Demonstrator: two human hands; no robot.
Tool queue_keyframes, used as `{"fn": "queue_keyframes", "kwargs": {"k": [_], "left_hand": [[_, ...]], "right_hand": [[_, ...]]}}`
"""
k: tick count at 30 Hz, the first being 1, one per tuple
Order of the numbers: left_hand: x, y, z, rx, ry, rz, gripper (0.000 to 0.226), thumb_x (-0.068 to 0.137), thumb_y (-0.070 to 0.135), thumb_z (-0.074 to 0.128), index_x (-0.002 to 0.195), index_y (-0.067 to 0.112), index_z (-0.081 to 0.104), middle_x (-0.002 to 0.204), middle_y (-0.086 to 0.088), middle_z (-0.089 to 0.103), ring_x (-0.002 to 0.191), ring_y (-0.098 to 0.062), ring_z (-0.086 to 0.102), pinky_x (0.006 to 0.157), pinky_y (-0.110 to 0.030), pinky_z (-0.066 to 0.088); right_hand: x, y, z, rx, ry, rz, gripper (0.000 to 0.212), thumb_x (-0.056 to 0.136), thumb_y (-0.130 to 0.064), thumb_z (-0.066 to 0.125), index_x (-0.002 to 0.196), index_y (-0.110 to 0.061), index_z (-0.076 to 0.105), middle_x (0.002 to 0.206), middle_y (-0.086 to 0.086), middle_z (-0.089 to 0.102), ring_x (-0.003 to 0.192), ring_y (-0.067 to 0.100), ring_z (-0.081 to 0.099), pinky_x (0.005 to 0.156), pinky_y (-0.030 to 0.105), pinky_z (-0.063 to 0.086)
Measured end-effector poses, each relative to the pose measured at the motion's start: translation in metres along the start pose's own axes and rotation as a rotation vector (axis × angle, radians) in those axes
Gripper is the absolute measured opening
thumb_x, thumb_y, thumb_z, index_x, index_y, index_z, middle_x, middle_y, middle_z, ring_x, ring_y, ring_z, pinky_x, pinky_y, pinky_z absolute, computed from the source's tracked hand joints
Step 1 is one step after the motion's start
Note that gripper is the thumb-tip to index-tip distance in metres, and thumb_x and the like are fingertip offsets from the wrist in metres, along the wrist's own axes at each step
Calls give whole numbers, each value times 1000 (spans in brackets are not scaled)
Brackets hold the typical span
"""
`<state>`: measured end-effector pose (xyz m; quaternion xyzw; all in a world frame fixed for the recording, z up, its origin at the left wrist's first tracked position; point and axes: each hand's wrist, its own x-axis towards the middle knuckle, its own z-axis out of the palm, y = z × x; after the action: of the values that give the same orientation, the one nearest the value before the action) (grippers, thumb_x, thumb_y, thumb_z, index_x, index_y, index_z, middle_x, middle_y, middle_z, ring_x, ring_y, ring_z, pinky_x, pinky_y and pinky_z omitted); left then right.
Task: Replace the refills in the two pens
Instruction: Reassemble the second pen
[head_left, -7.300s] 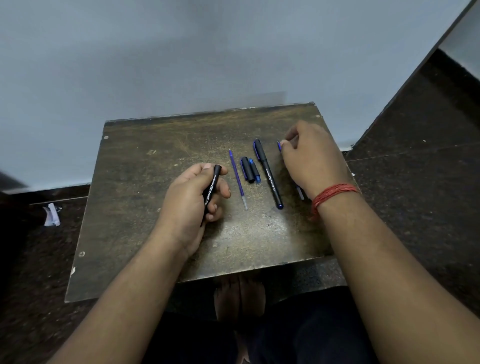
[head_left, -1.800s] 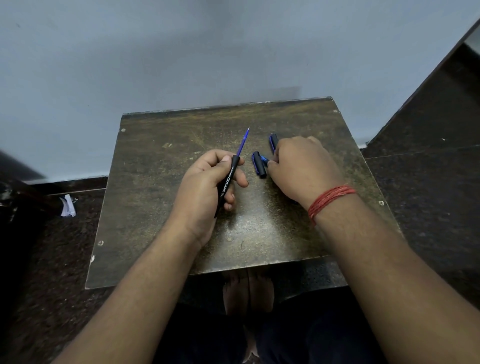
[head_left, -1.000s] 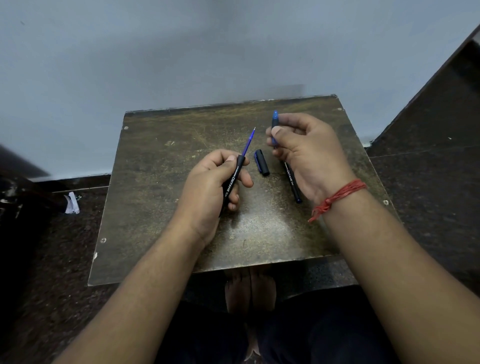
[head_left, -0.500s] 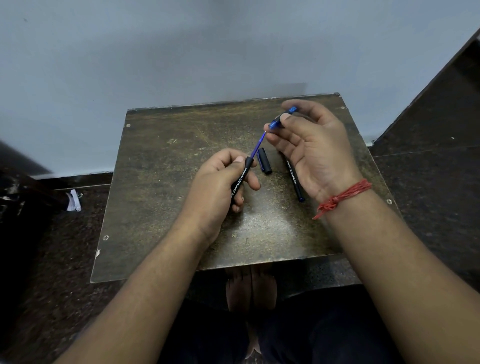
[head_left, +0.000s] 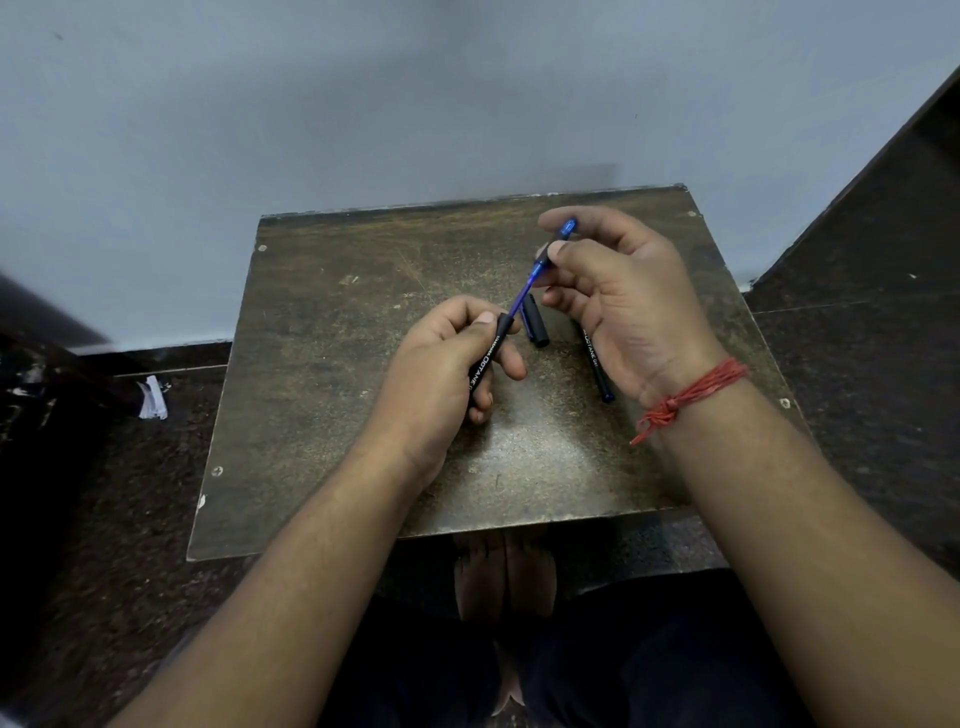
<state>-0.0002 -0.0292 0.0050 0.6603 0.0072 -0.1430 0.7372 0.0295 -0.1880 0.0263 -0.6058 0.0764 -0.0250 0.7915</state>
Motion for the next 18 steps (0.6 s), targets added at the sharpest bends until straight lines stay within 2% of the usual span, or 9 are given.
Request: {"fn": "queue_keyframes", "kwargs": {"k": [7,12,15,18], "left_hand": [[-1,1,1,7,5,-13,21,103,19,46,91,15,63,64,-1,65,43,-11,39,45,-24,29],[-2,4,2,-12,16,-17,19,104,17,45,96,10,61,62,0,63,43,-11,38,44,-23,28],[-2,4,1,-43,31,-17,18,103,17,46,96,9,60,62,-1,62,43,-12,37,43,-23,28],[-1,4,0,-56,45,-22,16,103,17,46,96,9,59,61,-1,61,44,-12,36,44,-24,27]], "right_hand": [[2,2,-2,-23,-14,14,23,89,6,57,105,-7,68,87,10,67,71,18,64,64,30,52],[-3,5,2,-161,-137,2,23,88,6,58,103,-7,69,85,5,69,76,17,66,71,34,54],[-4,6,4,-215,-191,5,22,88,4,60,105,-5,69,87,8,68,79,21,68,79,43,53],[-4,7,5,-236,-216,9,17,86,1,63,99,-9,68,87,13,65,77,20,66,76,42,50]]}}
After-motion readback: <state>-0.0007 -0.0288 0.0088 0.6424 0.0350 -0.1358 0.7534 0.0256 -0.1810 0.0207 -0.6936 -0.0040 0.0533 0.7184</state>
